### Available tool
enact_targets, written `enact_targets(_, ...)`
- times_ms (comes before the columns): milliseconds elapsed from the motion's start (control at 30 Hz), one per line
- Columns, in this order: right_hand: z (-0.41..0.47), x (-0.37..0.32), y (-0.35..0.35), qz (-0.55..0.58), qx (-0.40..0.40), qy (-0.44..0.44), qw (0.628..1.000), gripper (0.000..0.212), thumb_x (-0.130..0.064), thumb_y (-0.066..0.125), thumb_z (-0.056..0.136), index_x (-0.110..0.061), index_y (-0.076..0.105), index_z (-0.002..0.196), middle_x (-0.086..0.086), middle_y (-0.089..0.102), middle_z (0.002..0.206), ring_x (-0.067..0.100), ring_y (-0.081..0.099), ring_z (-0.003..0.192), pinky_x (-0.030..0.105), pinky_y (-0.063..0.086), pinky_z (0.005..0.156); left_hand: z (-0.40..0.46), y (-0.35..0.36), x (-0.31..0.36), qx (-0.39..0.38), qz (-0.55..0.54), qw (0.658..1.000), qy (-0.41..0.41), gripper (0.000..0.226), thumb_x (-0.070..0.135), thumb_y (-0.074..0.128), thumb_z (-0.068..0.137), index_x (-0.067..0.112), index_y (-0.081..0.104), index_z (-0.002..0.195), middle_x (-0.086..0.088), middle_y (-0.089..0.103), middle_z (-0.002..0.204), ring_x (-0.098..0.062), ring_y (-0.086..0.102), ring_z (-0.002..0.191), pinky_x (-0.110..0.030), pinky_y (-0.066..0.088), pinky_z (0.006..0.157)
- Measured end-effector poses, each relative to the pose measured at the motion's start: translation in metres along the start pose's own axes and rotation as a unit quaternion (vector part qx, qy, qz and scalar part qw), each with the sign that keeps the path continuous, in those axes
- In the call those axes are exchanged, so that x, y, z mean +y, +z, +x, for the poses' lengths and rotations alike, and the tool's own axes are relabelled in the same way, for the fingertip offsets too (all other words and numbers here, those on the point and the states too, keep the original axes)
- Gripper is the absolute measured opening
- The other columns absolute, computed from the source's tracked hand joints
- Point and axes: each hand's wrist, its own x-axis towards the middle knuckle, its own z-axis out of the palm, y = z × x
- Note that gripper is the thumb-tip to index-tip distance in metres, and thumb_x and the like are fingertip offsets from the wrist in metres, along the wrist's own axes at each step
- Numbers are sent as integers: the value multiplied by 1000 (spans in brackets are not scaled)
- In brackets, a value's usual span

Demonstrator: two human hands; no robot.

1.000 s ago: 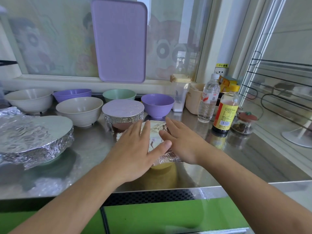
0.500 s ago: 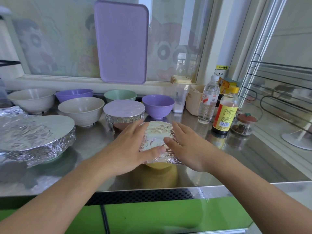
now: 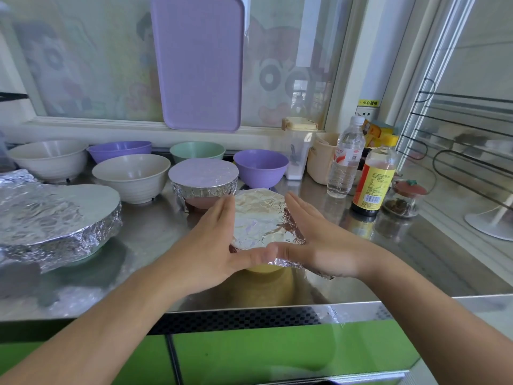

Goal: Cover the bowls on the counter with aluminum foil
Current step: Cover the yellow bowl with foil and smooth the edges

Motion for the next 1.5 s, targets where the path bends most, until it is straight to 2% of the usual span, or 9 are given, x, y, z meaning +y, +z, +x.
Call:
enact_targets(133, -1, 1, -1, 1, -1, -2, 1000, 126, -83, 57, 75, -35, -17, 165, -24, -18, 170, -1, -13, 158, 33, 6, 130, -1, -1, -1, -1, -5, 1000, -7, 162, 115, 36, 42, 23, -19, 164, 23, -11, 171, -3, 15, 156, -34, 29, 123)
enact_targets(433, -4, 2, -7, -6, 4, 1, 1000, 126, -64, 76, 85, -34, -15, 166, -22, -3, 173, 0, 2, 157, 23, 13, 123, -4, -1, -1, 10, -22, 1000, 7, 156, 104, 49, 49, 24, -18, 165, 26, -8, 170, -1, 22, 153, -27, 31, 118)
enact_targets(800, -5, 8, 1, -39, 4, -11, 999, 137, -62, 81, 81, -30, -22, 165, -27, -20, 169, -9, -10, 153, 22, 5, 123, -5, -1, -9, 3, -55, 998, 25, 154, 101, 56, 53, 27, -21, 163, 30, -13, 166, -6, 17, 156, -34, 25, 127)
enact_targets(900, -6, 11, -6, 24, 3, -19, 1000, 122, -68, 72, 85, -39, -15, 166, -31, -20, 167, -12, -12, 152, 25, 5, 125, -8, -5, -1, 21, -40, 999, 12, 159, 109, 50, 46, 29, -22, 163, 23, -21, 169, -1, -9, 158, -36, 10, 131)
enact_targets(1033, -1, 12, 1, 118, 52, -9, 992, 81, -63, 47, 104, -43, 0, 167, -30, -7, 169, -13, -9, 152, 28, 1, 128, -5, -4, 15, 75, -72, 995, 0, 141, 108, 37, 59, 28, -7, 166, 20, -5, 172, 5, 0, 154, -29, 14, 125)
enact_targets(1200, -3, 9, 8, 64, 45, 17, 997, 72, -53, 38, 111, -37, -4, 167, -27, 5, 167, -14, 3, 148, 15, 8, 116, 0, 10, 15, 85, -66, 994, -3, 109, 84, 51, 82, 23, 9, 163, 19, 20, 155, -1, 15, 151, -20, 19, 110)
enact_targets(1300, 4, 0, -4, 20, 84, 23, 996, 67, -53, 37, 111, -38, 4, 168, -14, 23, 170, 6, 26, 152, 23, 22, 108, 4, 8, 10, 66, -63, 996, -9, 110, 78, 55, 85, 22, 5, 165, 18, 16, 163, 1, 15, 151, -21, 20, 113)
enact_targets(1400, 25, -4, -9, -35, 117, -11, 992, 65, -50, 38, 112, -28, 18, 169, -11, 17, 175, 9, 17, 159, 20, 16, 116, 7, 2, 10, 30, -58, 998, -8, 111, 78, 56, 87, 25, 0, 167, 20, 9, 167, 5, 11, 150, -22, 19, 114)
enact_targets(1500, 47, -4, -4, -39, 69, -32, 996, 47, -41, 37, 113, -20, 47, 155, -1, 50, 158, 23, 44, 147, 30, 33, 121, 11, 1, 5, 17, -54, 998, -5, 126, 91, 48, 75, 23, -3, 168, 21, 1, 171, 2, 4, 156, -30, 16, 126)
